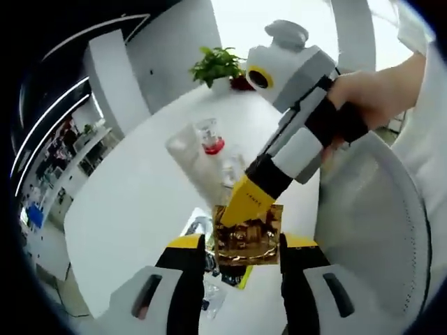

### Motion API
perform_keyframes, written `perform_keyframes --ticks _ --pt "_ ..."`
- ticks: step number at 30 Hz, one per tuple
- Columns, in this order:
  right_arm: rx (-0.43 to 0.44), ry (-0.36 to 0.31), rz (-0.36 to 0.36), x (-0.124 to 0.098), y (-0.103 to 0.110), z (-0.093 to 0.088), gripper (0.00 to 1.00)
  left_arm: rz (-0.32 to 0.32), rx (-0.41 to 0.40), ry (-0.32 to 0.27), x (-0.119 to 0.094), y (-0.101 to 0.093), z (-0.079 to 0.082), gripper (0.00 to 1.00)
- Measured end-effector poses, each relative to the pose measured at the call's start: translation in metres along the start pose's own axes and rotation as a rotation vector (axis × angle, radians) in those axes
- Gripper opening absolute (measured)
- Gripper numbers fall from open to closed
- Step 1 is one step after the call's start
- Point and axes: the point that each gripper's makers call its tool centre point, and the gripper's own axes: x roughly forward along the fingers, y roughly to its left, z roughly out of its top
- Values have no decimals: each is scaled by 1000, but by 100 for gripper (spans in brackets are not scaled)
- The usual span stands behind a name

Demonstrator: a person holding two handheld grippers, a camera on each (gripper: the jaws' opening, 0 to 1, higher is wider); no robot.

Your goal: Arrange the skincare products in the storage area until every visible bottle or jar stands upright without overlapping.

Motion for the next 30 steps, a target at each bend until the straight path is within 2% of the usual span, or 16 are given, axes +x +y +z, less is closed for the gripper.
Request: perform_keyframes --ticks 4,7,10,12,15,17,21,24,26,27,30 --pt "46 -45 8 -5 -3 10 1 -8 -145 -64 -4 3 2 41" --pt "82 -79 17 -8 -3 17 1 -28 -335 -136 -7 7 1 41" --pt "143 -124 40 -10 -1 25 1 -12 -375 -137 -10 12 -8 40" --pt "180 -147 50 -11 0 29 1 -22 -445 -161 -12 12 -10 40" --pt "217 -174 68 -12 2 32 1 -77 -614 -252 -16 9 -4 39" --pt "253 -194 87 -11 6 34 1 -82 -687 -284 -18 11 -5 37" --pt "307 -227 119 -9 8 36 1 -93 -734 -303 -20 10 -7 33" --pt "330 -243 128 -8 8 37 1 -147 -853 -385 -24 8 3 29" --pt "344 -248 131 -6 8 36 1 -159 -911 -430 -26 11 6 27" --pt "348 -253 133 -6 8 37 1 -158 -928 -438 -26 12 5 25" --pt "359 -259 144 -4 10 36 1 -149 -926 -413 -24 11 -2 22"
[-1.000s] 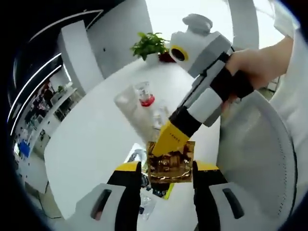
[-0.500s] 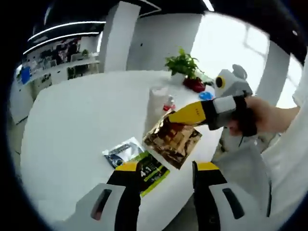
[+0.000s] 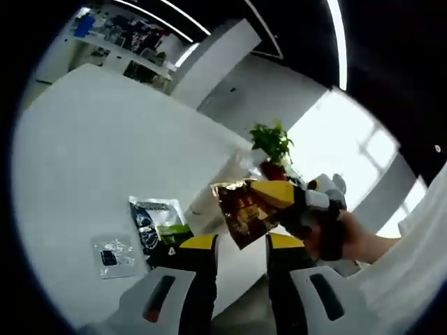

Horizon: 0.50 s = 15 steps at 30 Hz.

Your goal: Arrange the skincare products in the storage area until every visible bottle or jar stands upright without overlapping.

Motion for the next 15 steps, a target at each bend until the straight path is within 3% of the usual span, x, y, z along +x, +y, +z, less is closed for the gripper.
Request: perform_keyframes --ticks 2,6,11,15 --pt "0 -2 2 2 1 -2 1 -2 -11 1 0 1 -1 20" --pt "-13 5 -2 8 0 -6 1 -18 -86 -53 -3 3 6 12" --pt "-30 17 -9 14 -1 -10 1 7 -78 -37 -4 11 5 5" --pt "-106 23 -37 20 -5 -13 1 23 -91 -32 -5 19 3 3"
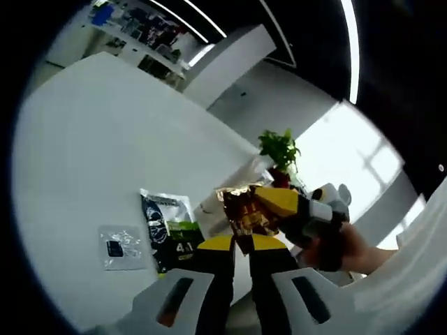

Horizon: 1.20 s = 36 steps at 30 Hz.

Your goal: Arrange the skincare products in the storage area until every visible bottle or jar stands upright without overlapping.

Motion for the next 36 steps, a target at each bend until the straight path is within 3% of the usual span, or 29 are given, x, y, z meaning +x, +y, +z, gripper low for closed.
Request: perform_keyframes --ticks 10,18,23,29,32,36 --pt "-300 81 -102 21 -13 -10 1 69 -20 2 -4 25 2 0" --pt "-456 155 -166 35 -27 -17 1 116 -53 5 -8 47 6 0" --pt "-603 188 -186 49 -33 -19 1 138 -62 7 -8 59 10 0" --pt "-699 227 -198 70 -40 -24 1 183 -64 10 -8 80 15 0" --pt "-681 235 -213 80 -46 -27 1 215 -70 16 -9 92 16 0" --pt "-726 256 -229 91 -52 -32 1 248 -59 24 -9 107 17 0"
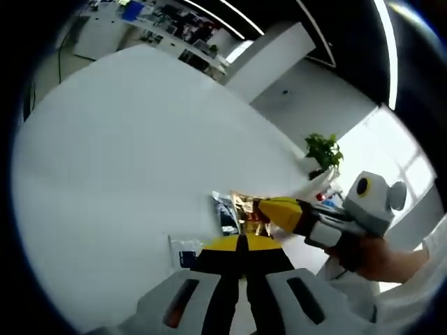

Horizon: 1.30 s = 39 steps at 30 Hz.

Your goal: Arrange the skincare products in the storage area until every visible bottle or jar stands upright without overlapping.

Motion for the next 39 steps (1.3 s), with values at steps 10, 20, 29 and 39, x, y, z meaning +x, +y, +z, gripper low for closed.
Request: perform_keyframes --ticks 10,20,29,39 --pt "-40 36 -34 36 -11 -6 1 52 -1 4 17 29 6 0" --pt "-89 67 -58 64 -24 -14 1 93 28 39 36 55 12 0" --pt "-184 107 -76 78 -29 -27 1 124 51 84 49 71 6 0" --pt "-305 138 -90 86 -33 -31 1 140 96 114 55 78 7 0"
